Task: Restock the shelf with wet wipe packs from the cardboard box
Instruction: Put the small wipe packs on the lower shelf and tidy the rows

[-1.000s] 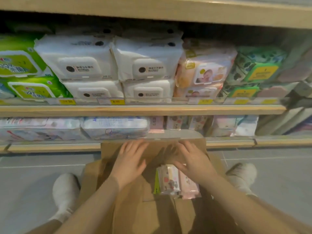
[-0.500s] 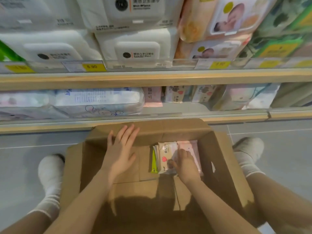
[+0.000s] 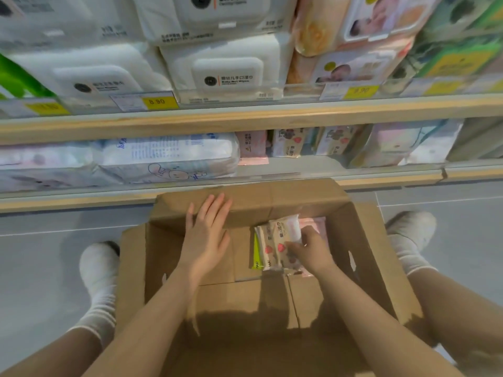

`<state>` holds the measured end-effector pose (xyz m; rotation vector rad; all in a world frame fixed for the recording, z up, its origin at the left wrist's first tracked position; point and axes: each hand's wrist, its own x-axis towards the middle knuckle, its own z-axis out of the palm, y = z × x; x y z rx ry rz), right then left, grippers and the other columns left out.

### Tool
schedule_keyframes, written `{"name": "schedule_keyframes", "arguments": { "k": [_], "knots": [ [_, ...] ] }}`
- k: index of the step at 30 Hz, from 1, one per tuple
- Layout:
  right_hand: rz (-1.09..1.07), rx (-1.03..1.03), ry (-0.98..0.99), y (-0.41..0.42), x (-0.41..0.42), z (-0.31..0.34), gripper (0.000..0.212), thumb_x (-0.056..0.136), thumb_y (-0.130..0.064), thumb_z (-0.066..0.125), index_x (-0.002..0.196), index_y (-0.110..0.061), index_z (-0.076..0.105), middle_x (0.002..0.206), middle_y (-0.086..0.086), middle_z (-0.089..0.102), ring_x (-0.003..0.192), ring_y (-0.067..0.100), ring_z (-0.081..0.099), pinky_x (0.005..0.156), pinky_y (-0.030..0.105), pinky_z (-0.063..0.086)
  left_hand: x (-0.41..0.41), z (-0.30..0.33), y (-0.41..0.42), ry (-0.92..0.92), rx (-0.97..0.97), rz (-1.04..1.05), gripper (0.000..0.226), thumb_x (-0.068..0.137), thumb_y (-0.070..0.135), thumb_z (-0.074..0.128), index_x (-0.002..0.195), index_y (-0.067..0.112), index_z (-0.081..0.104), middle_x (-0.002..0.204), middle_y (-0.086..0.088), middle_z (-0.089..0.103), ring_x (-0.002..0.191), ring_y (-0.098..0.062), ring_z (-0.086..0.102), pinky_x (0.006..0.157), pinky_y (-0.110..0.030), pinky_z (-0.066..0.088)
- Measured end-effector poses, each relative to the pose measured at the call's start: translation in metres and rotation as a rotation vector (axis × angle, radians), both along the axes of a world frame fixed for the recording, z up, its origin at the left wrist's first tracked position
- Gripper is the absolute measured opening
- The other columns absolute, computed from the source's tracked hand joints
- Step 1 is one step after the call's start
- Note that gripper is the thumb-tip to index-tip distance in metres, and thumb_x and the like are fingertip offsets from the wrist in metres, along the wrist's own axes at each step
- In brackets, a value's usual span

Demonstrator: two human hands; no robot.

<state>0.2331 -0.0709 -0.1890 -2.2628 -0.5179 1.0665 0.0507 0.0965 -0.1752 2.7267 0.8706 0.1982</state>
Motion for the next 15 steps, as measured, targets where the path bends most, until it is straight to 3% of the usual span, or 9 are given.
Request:
{"name": "schedule_keyframes", "arguments": {
  "k": [3,6,8,10,12,15],
  "knots": [
    [-0.031,0.089,-0.044,-0.014,0.020,0.048,0.021,0.089,-0.019,0.064,0.103,-0.013,0.050,0.097,0.003,0.063,0.077,0.011,0.064,0.054,0.017,0.046,0.008,0.009,-0.021,-0.091,0.003,-0.051,0.054,0.087,0.024,0.046,0.139,0.009,0.042,0.147,-0.007,0.037,0.139,-0.019,0.026,0.118,-0.042,0.009],
    [-0.059,0.128,-0.097,-0.035,0.041,0.083,0.020,0.087,-0.026,0.065,0.100,-0.020,0.050,0.095,-0.002,0.066,0.076,0.011,0.068,0.062,0.029,0.057,0.027,0.007,-0.061,-0.082,-0.004,-0.163,0.049,0.085,0.031,0.043,0.129,0.012,0.052,0.137,-0.005,0.050,0.128,-0.017,0.035,0.113,-0.032,0.019],
    [-0.087,0.144,-0.154,-0.049,0.053,0.096,0.019,0.087,-0.026,0.065,0.097,-0.024,0.049,0.095,-0.002,0.066,0.075,0.009,0.067,0.060,0.027,0.057,0.040,-0.005,-0.082,-0.065,-0.091,-0.199,0.045,0.079,0.028,0.057,0.121,0.014,0.056,0.127,-0.005,0.057,0.117,-0.017,0.043,0.098,-0.034,0.044],
    [-0.142,0.174,-0.169,-0.059,0.063,0.104,0.020,0.088,-0.019,0.064,0.100,-0.017,0.048,0.099,0.001,0.064,0.074,0.009,0.063,0.050,0.014,0.048,0.052,-0.020,-0.094,0.012,-0.203,-0.194,0.057,0.066,0.020,0.076,0.119,0.015,0.056,0.125,-0.006,0.058,0.113,-0.023,0.053,0.085,-0.039,0.054],
    [-0.185,0.172,-0.153,-0.065,0.068,0.102,0.021,0.090,-0.017,0.062,0.104,-0.013,0.047,0.102,0.002,0.063,0.077,0.014,0.064,0.046,0.010,0.044,0.062,-0.036,-0.098,0.151,-0.288,-0.189,0.071,0.059,0.020,0.082,0.125,0.016,0.054,0.133,-0.007,0.052,0.121,-0.029,0.051,0.090,-0.041,0.049],
    [-0.222,0.179,-0.089,-0.072,0.070,0.087,0.023,0.090,-0.021,0.062,0.106,-0.015,0.048,0.110,0.003,0.064,0.088,0.015,0.067,0.059,0.019,0.055,0.076,-0.055,-0.094,0.297,-0.303,-0.188,0.087,0.057,0.030,0.083,0.134,0.014,0.046,0.142,-0.010,0.042,0.133,-0.030,0.038,0.101,-0.042,0.039]
  ]
}}
